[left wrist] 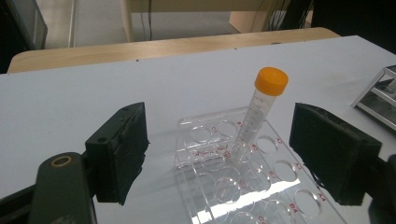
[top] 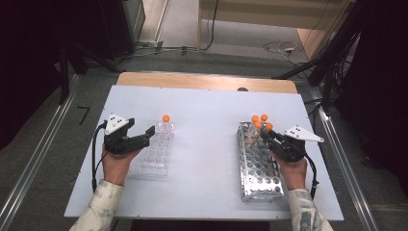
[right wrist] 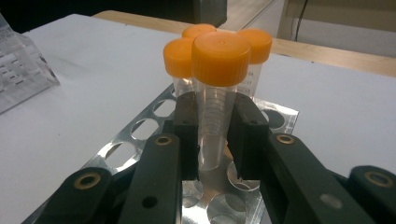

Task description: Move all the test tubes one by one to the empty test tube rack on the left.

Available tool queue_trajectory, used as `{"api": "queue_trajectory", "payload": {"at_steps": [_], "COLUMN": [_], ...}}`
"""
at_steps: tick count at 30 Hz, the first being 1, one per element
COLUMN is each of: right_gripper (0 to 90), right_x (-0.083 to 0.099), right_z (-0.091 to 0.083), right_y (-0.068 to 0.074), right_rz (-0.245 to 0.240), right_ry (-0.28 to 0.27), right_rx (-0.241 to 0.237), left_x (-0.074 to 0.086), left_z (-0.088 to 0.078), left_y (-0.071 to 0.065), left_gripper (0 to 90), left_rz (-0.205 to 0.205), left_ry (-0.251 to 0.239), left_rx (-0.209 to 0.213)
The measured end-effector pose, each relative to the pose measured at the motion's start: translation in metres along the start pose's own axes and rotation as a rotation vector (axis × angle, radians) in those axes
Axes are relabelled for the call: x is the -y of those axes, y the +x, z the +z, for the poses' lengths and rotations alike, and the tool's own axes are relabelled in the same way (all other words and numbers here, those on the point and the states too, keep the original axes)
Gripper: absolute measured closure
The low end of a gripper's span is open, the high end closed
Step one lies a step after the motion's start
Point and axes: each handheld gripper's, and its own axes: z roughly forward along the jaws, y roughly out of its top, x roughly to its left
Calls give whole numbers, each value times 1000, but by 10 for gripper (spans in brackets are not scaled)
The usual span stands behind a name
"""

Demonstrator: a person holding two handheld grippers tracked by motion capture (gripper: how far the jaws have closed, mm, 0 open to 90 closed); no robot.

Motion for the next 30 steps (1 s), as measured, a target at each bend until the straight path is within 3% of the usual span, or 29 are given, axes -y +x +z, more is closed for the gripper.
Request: {"api": "queue_trajectory", "payload": {"at_steps": [13,18,22,30], "right_gripper": [725,724,724,724], "right_x": [-19,-25,-29,-31], "right_z": [-20,-31,-37,-35], "right_y": [8,10,17,31], "right_rz": [-2,19,8,2], "right_ry": [-60,-84,-88,-77], "right_rx": [23,13,-5,-36], "left_x": [-1,-2,-3,-5], "left_z": [0,-1,-1,-2], "left_y": [-4,-4,-6,-10], "left_gripper": [161,160,159,159], "left_rz": [17,11,11,9], "left_ry": [10,6,2,-4], "left_rx": [-3,0,12,29]}}
